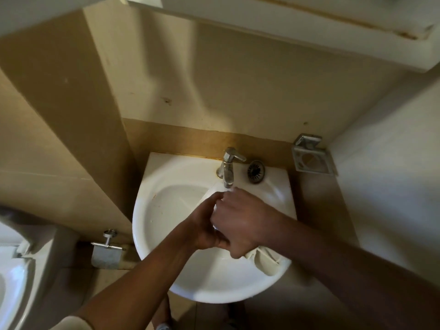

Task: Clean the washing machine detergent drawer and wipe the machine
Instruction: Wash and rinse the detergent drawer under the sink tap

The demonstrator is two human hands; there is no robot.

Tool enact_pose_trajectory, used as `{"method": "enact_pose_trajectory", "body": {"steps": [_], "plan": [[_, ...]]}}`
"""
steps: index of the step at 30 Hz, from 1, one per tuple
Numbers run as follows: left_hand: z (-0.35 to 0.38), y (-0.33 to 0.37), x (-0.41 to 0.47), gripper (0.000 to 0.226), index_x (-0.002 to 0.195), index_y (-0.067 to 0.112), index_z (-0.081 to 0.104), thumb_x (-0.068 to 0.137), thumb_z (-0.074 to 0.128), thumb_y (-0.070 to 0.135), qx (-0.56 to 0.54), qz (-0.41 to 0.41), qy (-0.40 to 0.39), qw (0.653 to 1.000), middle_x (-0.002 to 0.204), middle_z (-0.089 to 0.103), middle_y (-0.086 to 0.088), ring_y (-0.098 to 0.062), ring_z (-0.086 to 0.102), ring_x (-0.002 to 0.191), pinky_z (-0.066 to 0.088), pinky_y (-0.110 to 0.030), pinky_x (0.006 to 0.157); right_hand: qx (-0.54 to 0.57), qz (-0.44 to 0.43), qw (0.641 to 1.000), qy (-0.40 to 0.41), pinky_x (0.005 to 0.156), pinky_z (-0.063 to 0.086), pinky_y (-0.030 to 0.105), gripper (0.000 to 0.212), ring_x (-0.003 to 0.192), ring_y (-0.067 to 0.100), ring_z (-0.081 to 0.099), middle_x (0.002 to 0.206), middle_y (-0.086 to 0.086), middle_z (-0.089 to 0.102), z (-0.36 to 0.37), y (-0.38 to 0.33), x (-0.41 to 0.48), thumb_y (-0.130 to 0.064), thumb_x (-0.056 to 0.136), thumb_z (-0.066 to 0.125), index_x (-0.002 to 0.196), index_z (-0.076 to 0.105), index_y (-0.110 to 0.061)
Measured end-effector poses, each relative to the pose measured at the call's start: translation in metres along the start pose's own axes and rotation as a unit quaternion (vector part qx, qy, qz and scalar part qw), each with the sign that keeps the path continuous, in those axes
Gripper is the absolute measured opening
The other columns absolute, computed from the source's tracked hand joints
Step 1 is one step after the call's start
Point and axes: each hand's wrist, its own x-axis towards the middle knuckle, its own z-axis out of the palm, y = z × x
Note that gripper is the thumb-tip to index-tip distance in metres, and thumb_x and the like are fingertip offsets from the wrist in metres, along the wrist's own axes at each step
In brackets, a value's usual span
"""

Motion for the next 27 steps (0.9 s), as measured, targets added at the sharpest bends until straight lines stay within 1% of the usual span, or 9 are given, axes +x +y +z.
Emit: {"method": "enact_pose_trajectory", "body": {"steps": [5, 9, 11, 14, 16, 18, 19, 23, 27], "plan": [[-0.013, -0.004, 0.008, 0.039, 0.047, 0.013, 0.063, 0.082, 0.059, 0.029, 0.048, 0.008, 0.036, 0.998, 0.048, 0.050, -0.004, -0.018, 0.054, 0.042, 0.039, -0.026, 0.050, -0.039, 0.003, 0.997, 0.063, 0.108, 0.030, 0.061, 0.038, 0.102, 0.038, 0.061, 0.106, 0.007, 0.064, 0.031, -0.036, -0.006, -0.021, 0.076, 0.065, 0.114, 0.062, -0.015], [-0.028, -0.017, 0.012, 0.034, 0.064, 0.002, 0.066, 0.087, 0.046, 0.017, -0.042, 0.019, 0.035, 0.998, 0.057, 0.056, -0.012, -0.025, 0.059, 0.053, 0.049, -0.028, 0.054, 0.235, 0.104, 0.926, 0.277, 0.106, 0.042, 0.042, 0.054, 0.109, 0.019, 0.060, 0.129, 0.000, 0.059, 0.052, -0.045, -0.027, -0.043, 0.083, 0.062, 0.131, 0.053, -0.020], [-0.034, -0.022, 0.010, 0.028, 0.091, -0.002, 0.068, 0.079, 0.050, 0.017, -0.090, -0.002, 0.039, 0.995, 0.082, 0.063, -0.019, -0.034, 0.063, 0.073, 0.055, -0.037, 0.065, 0.328, 0.250, 0.837, 0.361, 0.095, 0.049, 0.033, 0.051, 0.107, 0.013, 0.058, 0.124, -0.006, 0.063, 0.062, -0.038, -0.043, -0.046, 0.085, 0.061, 0.130, 0.056, -0.023], [-0.041, -0.028, 0.007, 0.033, 0.103, -0.001, 0.063, 0.078, 0.047, 0.013, -0.118, -0.022, 0.045, 0.992, 0.089, 0.065, -0.020, -0.037, 0.065, 0.074, 0.059, -0.042, 0.064, 0.468, 0.510, 0.664, 0.283, 0.089, 0.049, 0.031, 0.055, 0.106, 0.017, 0.062, 0.124, -0.004, 0.063, 0.104, -0.015, -0.064, -0.056, 0.085, 0.060, 0.130, 0.057, -0.025], [-0.040, -0.031, 0.005, 0.033, 0.103, -0.004, 0.062, 0.080, 0.043, 0.009, -0.136, -0.024, 0.050, 0.989, 0.086, 0.067, -0.021, -0.038, 0.068, 0.070, 0.060, -0.047, 0.060, 0.649, 0.560, 0.483, 0.183, 0.093, 0.053, 0.046, 0.050, 0.106, 0.027, 0.064, 0.125, 0.007, 0.063, 0.127, -0.005, -0.068, -0.062, 0.086, 0.057, 0.118, 0.060, -0.023], [-0.039, -0.033, 0.005, 0.033, 0.105, -0.006, 0.060, 0.079, 0.043, 0.005, -0.136, -0.021, 0.055, 0.989, 0.081, 0.068, -0.021, -0.039, 0.068, 0.071, 0.059, -0.050, 0.060, 0.804, 0.491, 0.310, 0.130, 0.085, 0.057, 0.052, 0.025, 0.099, 0.034, 0.066, 0.113, 0.015, 0.064, 0.133, -0.005, -0.065, -0.047, 0.094, 0.057, 0.102, 0.062, -0.024], [-0.038, -0.034, 0.004, 0.035, 0.107, -0.006, 0.060, 0.076, 0.045, 0.003, -0.132, -0.019, 0.055, 0.990, 0.081, 0.069, -0.021, -0.039, 0.067, 0.074, 0.060, -0.052, 0.063, 0.826, 0.466, 0.290, 0.129, 0.081, 0.058, 0.052, 0.018, 0.095, 0.035, 0.067, 0.108, 0.018, 0.064, 0.134, -0.006, -0.063, -0.037, 0.096, 0.056, 0.102, 0.062, -0.020], [-0.031, -0.037, -0.007, 0.039, 0.098, -0.011, 0.073, 0.075, 0.044, 0.003, -0.116, -0.018, 0.014, 0.993, 0.093, 0.072, -0.029, -0.046, 0.072, 0.080, 0.059, -0.063, 0.071, 0.782, 0.465, 0.390, 0.141, 0.069, 0.062, 0.045, 0.018, 0.089, 0.034, 0.069, 0.100, 0.024, 0.068, 0.135, -0.003, -0.060, -0.017, 0.092, 0.058, 0.099, 0.065, -0.002], [-0.036, -0.049, -0.007, 0.037, 0.112, -0.010, 0.060, 0.082, 0.044, 0.004, -0.097, -0.032, 0.008, 0.995, 0.088, 0.071, -0.027, -0.041, 0.073, 0.072, 0.059, -0.058, 0.078, 0.762, 0.461, 0.431, 0.142, 0.064, 0.059, 0.042, 0.013, 0.079, 0.030, 0.067, 0.083, 0.014, 0.067, 0.143, 0.000, -0.068, -0.011, 0.087, 0.056, 0.088, 0.067, -0.005]]}}
